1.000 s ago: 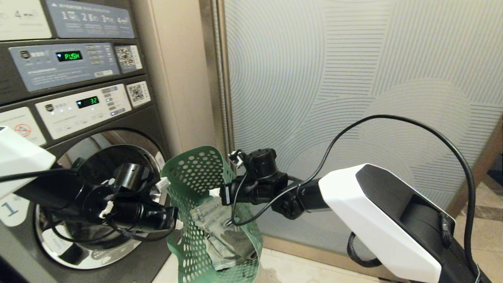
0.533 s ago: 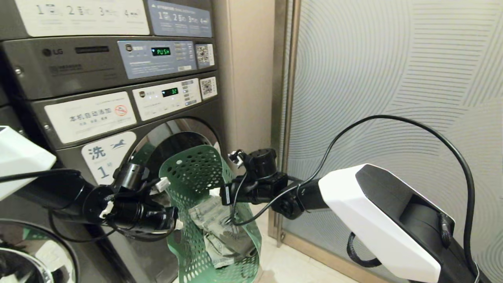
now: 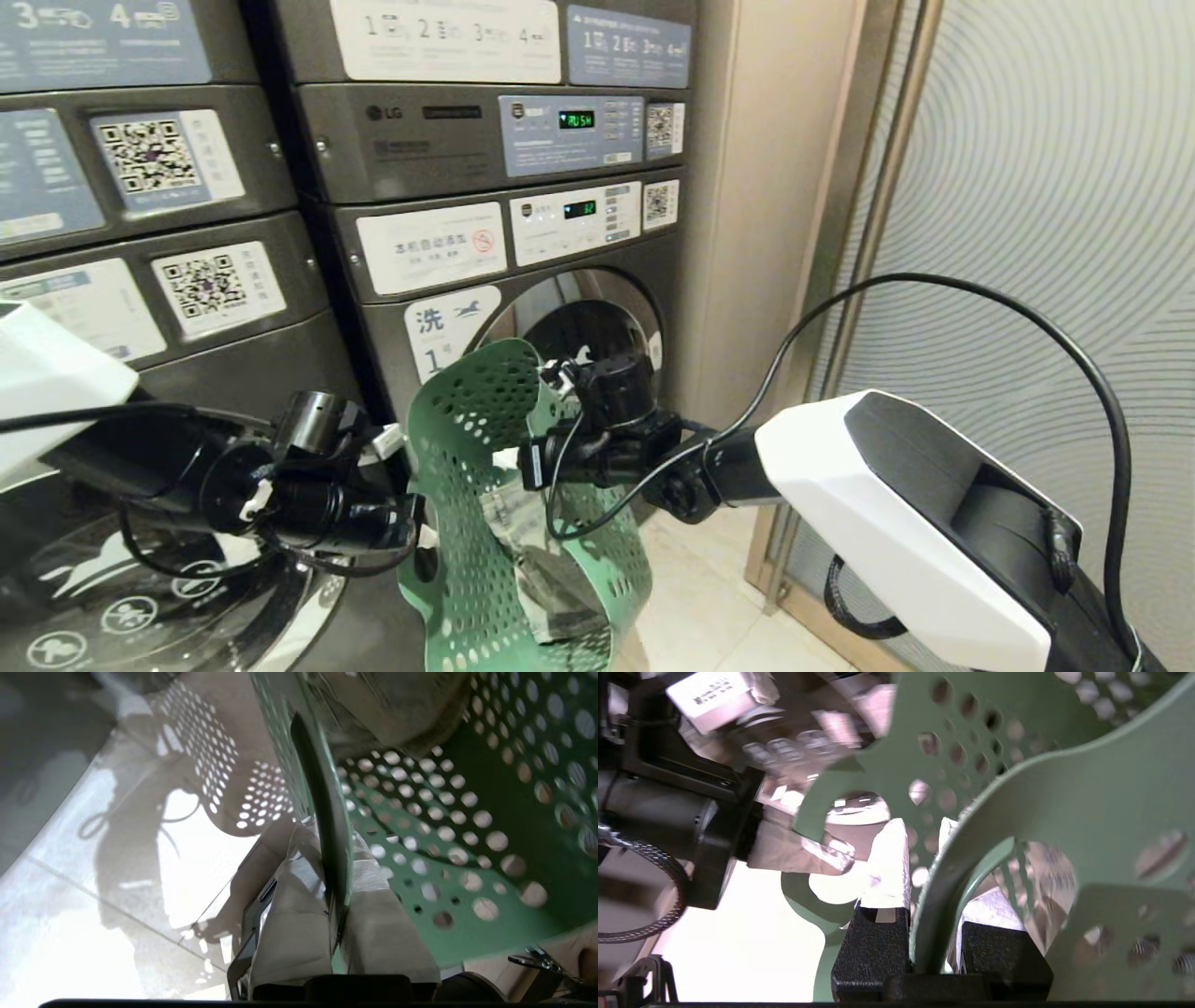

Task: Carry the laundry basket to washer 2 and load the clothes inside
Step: Pick up the clothes basket and put it beside the washing machine

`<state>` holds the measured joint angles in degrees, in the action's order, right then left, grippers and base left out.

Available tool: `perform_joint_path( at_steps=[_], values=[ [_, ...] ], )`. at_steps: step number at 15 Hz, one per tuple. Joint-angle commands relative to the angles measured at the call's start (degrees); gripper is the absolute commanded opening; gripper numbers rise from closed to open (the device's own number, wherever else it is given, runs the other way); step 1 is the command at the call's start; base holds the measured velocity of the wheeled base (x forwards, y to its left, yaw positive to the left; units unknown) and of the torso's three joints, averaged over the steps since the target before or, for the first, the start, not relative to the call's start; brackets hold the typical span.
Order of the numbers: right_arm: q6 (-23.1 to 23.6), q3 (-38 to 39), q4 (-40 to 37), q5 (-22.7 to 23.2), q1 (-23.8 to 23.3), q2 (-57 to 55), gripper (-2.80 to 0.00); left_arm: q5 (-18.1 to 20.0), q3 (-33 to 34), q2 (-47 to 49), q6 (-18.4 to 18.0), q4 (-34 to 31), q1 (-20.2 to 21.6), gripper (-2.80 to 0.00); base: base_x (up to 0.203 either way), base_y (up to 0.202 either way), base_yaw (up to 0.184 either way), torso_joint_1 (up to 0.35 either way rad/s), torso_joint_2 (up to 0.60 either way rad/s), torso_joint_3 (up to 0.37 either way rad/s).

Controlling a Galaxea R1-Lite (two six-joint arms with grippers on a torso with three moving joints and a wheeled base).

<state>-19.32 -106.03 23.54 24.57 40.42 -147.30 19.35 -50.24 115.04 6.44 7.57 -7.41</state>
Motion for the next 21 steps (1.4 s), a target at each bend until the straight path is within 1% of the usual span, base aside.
perform_joint_path(
  at_steps=[1, 3, 6, 8, 17, 21],
  values=[
    [-0.01, -0.05, 0.09, 0.04, 0.01, 0.03, -2.8, -0.01, 0.05, -0.08, 0.07, -0.1, 0.03, -2.8, 0.004, -0.007, 0.164, 0.002, 0.0, -0.002],
    [-0.01, 0.13, 0.1, 0.04, 0.01, 0.08, -2.8, 0.06, 0.06, -0.08, 0.07, -0.1, 0.03, -2.8, 0.001, -0.007, 0.175, 0.0, 0.0, 0.002],
    [2.61, 0.48, 0.1, -0.34, 0.01, 0.08, -2.8, -0.01, 0.85, -0.21, -0.01, -0.01, -0.01, -2.8, -0.001, -0.006, 0.167, 0.0, 0.0, 0.005],
    [2.71, 0.48, 0.1, -1.11, 0.08, 0.08, -2.8, 0.08, 1.36, -0.52, 0.05, 0.16, 0.03, -2.8, 0.002, -0.004, 0.096, 0.001, 0.0, 0.001],
    [2.8, 0.57, 0.1, -1.11, 0.45, 0.08, -2.8, -0.01, 2.16, -0.87, 0.06, 0.25, 0.03, -2.8, -0.006, 0.0, 0.0, 0.001, 0.0, 0.0],
    [2.8, 0.57, 0.1, -1.11, 0.45, 0.08, -2.8, -0.01, 2.6, -0.87, 0.07, 0.34, 0.03, -2.8, -0.185, 0.0, 0.001, 0.004, 0.0, 0.002]
  ],
)
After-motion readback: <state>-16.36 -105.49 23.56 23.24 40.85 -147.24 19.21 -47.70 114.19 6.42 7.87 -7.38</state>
